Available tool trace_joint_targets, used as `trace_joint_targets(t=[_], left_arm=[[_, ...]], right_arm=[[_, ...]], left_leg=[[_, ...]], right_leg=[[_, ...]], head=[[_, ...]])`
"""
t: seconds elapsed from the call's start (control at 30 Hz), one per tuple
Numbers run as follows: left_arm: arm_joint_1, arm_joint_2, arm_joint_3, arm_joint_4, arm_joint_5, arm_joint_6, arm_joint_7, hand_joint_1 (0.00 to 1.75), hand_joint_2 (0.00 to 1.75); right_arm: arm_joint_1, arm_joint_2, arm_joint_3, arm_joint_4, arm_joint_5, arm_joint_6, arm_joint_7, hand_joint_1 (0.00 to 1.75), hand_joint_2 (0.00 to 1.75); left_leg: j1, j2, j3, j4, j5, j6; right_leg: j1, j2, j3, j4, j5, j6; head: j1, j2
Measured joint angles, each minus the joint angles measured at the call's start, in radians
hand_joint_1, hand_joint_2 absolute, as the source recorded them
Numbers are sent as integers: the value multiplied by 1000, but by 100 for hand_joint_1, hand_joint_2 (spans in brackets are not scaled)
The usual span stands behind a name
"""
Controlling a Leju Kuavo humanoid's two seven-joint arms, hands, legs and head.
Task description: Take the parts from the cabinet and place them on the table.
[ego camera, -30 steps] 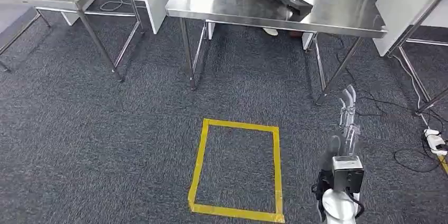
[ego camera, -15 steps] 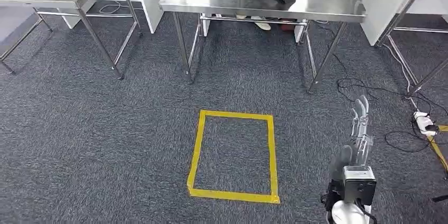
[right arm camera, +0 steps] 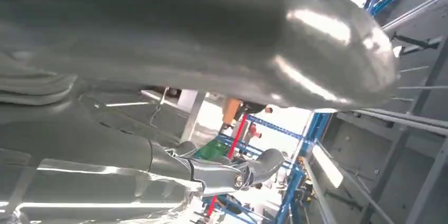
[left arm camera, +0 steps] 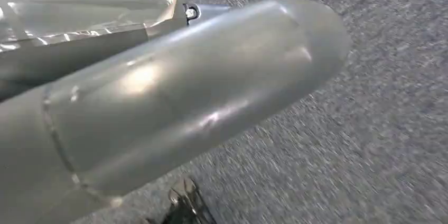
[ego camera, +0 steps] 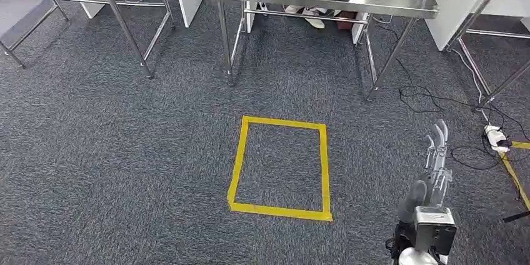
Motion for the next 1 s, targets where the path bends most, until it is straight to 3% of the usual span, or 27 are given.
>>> trace_joint_targets(t=[0.03,0.07,0.1,0.13,0.17,0.2,0.23,0.33,0.37,0.43,0.47,0.5,0.53,0.57,0.6,0.67,0.7,0.73,0.8,0.83,1.0], left_arm=[[0,0,0,0,0,0,0,0,0],[0,0,0,0,0,-4,-2,0,0],[0,1,0,0,-3,-13,-5,0,0],[0,2,-1,0,-7,-25,-9,0,0],[0,2,-3,0,-9,-35,-12,0,0],[0,2,-7,1,-11,-44,-16,0,0],[1,3,-10,1,-16,-48,-16,0,0],[4,8,-19,2,-28,-61,-16,0,0],[8,13,-23,2,-34,-59,-15,0,0],[12,16,-32,3,-46,-61,-13,0,0],[14,20,-38,5,-49,-71,-10,0,0],[14,23,-41,5,-49,-76,-10,0,0],[14,24,-44,5,-49,-82,-10,0,0],[15,28,-49,5,-50,-89,-10,0,0],[15,31,-55,5,-51,-97,-10,0,0],[16,35,-63,5,-55,-108,-10,0,0],[16,39,-67,5,-58,-111,-11,0,0],[16,40,-69,5,-58,-114,-11,0,0],[16,40,-75,6,-60,-114,-13,0,0],[16,39,-77,6,-60,-114,-13,0,0],[18,41,-80,6,-59,-115,-14,0,0]], right_arm=[[2,0,-1,0,0,0,0,0,0],[5,0,-3,0,0,-1,0,0,0],[9,0,-5,-3,2,-3,1,0,0],[15,0,-7,-11,4,-7,1,0,0],[21,0,-11,-20,8,-9,1,0,0],[28,0,-17,-32,11,-9,2,0,0],[41,1,-24,-46,16,-10,2,0,0],[80,3,-45,-81,19,-11,4,0,0],[92,7,-50,-94,19,-11,4,0,0],[113,11,-62,-114,21,-12,4,0,0],[135,15,-73,-132,23,-12,3,0,0],[145,17,-76,-136,23,-12,3,0,0],[151,18,-83,-142,23,-13,3,0,0],[161,19,-90,-149,24,-13,2,0,0],[179,23,-99,-164,24,-14,2,0,0],[203,29,-112,-187,24,-15,2,0,0],[207,31,-116,-195,24,-15,2,0,0],[210,34,-120,-203,25,-16,1,0,0],[219,35,-125,-215,25,-16,1,0,0],[224,36,-128,-220,25,-16,0,0,0],[233,39,-136,-231,24,-16,1,0,0]], left_leg=[[-1,2,-11,1,13,-1],[-1,2,-29,4,26,-3],[-1,2,-47,9,37,-6],[-2,2,-64,14,46,-8],[-2,0,-79,21,56,-13],[-7,-3,-86,26,61,-19],[-6,-2,-83,25,67,-26],[2,-2,-84,10,93,-54],[7,-4,-93,21,86,-57],[8,-8,-114,83,-8,-68],[13,-9,-145,193,-97,-78],[14,-9,-161,266,-135,-84],[15,-9,-167,319,-141,-88],[15,-9,-152,326,-114,-89],[16,-9,-117,289,-80,-88],[15,-9,9,112,-33,-75],[12,-13,55,37,-47,-64],[9,-13,68,12,-51,-60],[4,-12,66,1,-54,-54],[6,-12,63,-2,-53,-55],[-6,-11,53,4,-46,-42]], right_leg=[[0,0,5,36,3,10],[0,0,31,29,28,22],[0,0,77,-20,65,32],[0,0,135,-95,89,34],[1,0,214,-204,93,27],[6,-1,281,-309,42,7],[9,-1,288,-330,36,3],[13,-2,271,-336,55,-24],[1,-4,262,-340,71,-29],[2,-2,247,-339,86,-41],[3,-3,233,-338,97,-41],[3,-4,224,-337,103,-41],[3,-4,215,-335,109,-40],[3,-4,208,-332,114,-37],[3,-4,207,-327,116,-34],[3,-4,199,-316,118,-31],[5,-4,193,-313,118,-29],[9,-4,189,-311,124,-21],[7,-4,185,-312,129,-12],[16,-4,182,-305,123,-23],[5,-3,173,-306,135,-7]], head=[[-1,0],[0,0],[0,0],[0,0],[0,0],[-1,0],[-9,0],[-4,0],[-2,0],[-10,0],[-11,0],[-10,0],[-10,0],[-11,0],[-11,0],[-11,0],[-10,0],[-9,0],[-11,0],[-7,0],[-8,0]])
